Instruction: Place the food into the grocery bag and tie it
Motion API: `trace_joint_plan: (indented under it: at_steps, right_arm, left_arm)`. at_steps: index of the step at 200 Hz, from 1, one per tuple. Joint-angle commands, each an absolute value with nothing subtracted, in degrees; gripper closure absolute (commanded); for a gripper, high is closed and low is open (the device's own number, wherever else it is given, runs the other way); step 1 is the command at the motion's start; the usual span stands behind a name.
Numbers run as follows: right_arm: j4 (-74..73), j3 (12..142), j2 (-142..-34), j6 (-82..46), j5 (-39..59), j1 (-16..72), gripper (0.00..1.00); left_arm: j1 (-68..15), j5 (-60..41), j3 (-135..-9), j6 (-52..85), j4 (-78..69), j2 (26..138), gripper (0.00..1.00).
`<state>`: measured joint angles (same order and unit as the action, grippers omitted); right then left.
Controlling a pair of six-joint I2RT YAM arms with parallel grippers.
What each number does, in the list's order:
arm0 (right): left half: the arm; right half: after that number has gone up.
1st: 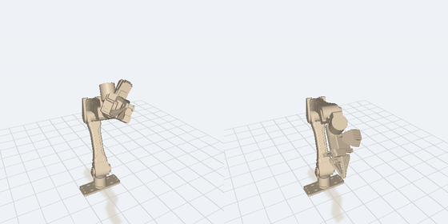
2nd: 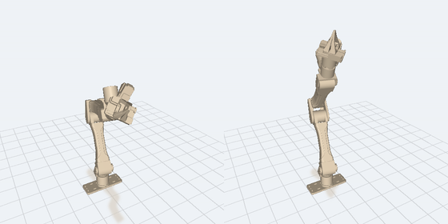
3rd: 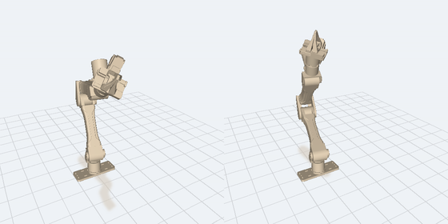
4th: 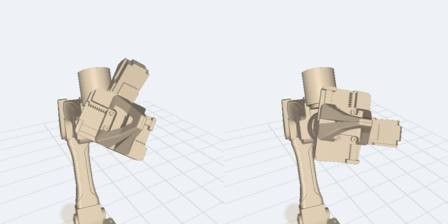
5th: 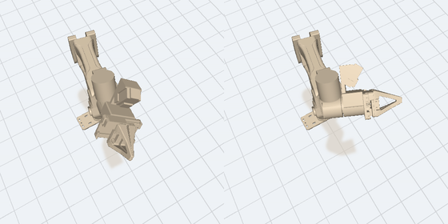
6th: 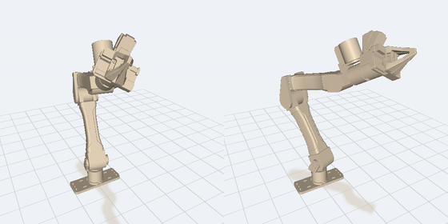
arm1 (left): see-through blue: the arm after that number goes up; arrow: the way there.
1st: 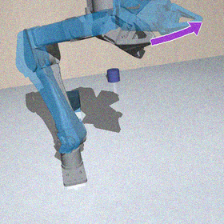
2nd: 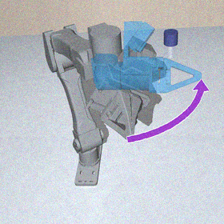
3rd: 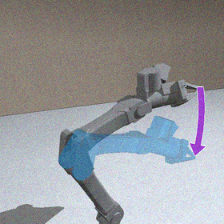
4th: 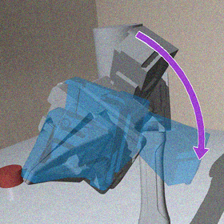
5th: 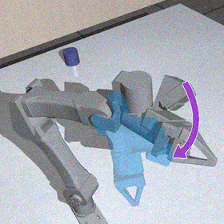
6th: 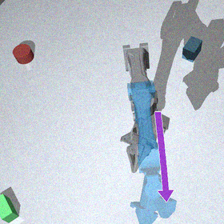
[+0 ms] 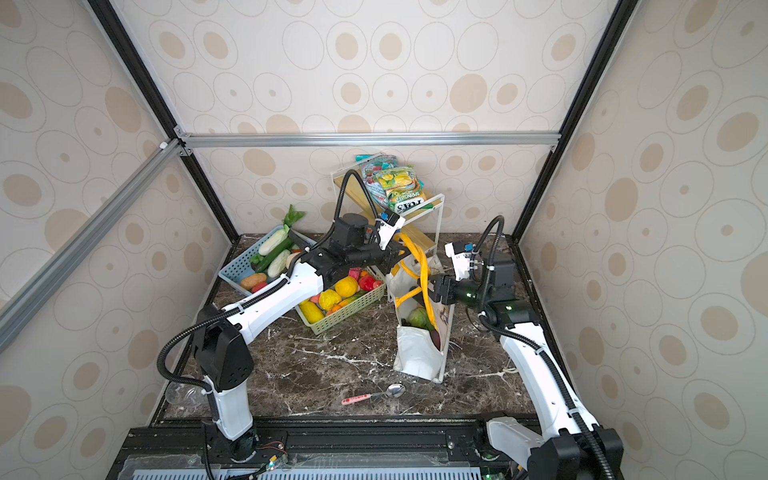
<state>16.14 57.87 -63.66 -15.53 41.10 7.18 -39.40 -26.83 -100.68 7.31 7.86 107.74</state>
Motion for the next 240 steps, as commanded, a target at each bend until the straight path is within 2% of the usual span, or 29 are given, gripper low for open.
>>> trace_joint_plan:
  at_steps: [1,98,117,145,170,213,240]
  right_arm:
    - [11.8,59.8,-63.9,-14.4,39.8,8.3,0.4]
    - [8.5,64.2,-68.1,-8.2,33.9,11.8,0.35]
    - [5.9,63.7,-68.2,-8.8,34.0,12.0,0.45]
    - [4.8,63.5,-68.0,-10.0,32.0,12.1,0.74]
    - [7.6,63.4,-67.7,-14.7,24.5,12.0,0.87]
    - [17.8,60.3,-63.5,-29.2,6.4,9.3,0.93]
    - [17.5,54.1,-59.4,-40.3,3.9,3.8,0.98]
  left_arm:
    - [-40.0,-27.3,-103.8,5.1,9.3,108.7,1.0]
    - [-40.7,-27.3,-106.2,4.3,11.8,110.3,1.0]
    - [-40.7,-27.3,-106.3,4.3,11.8,110.5,1.0]
    - [-40.7,-25.5,-106.3,4.5,12.1,110.5,1.0]
    - [-40.8,-24.4,-104.8,4.0,12.0,109.2,1.0]
    - [-39.0,-21.0,-94.6,5.0,5.2,103.0,1.0]
    - [-35.2,-22.4,-86.7,8.6,-0.8,100.0,1.0]
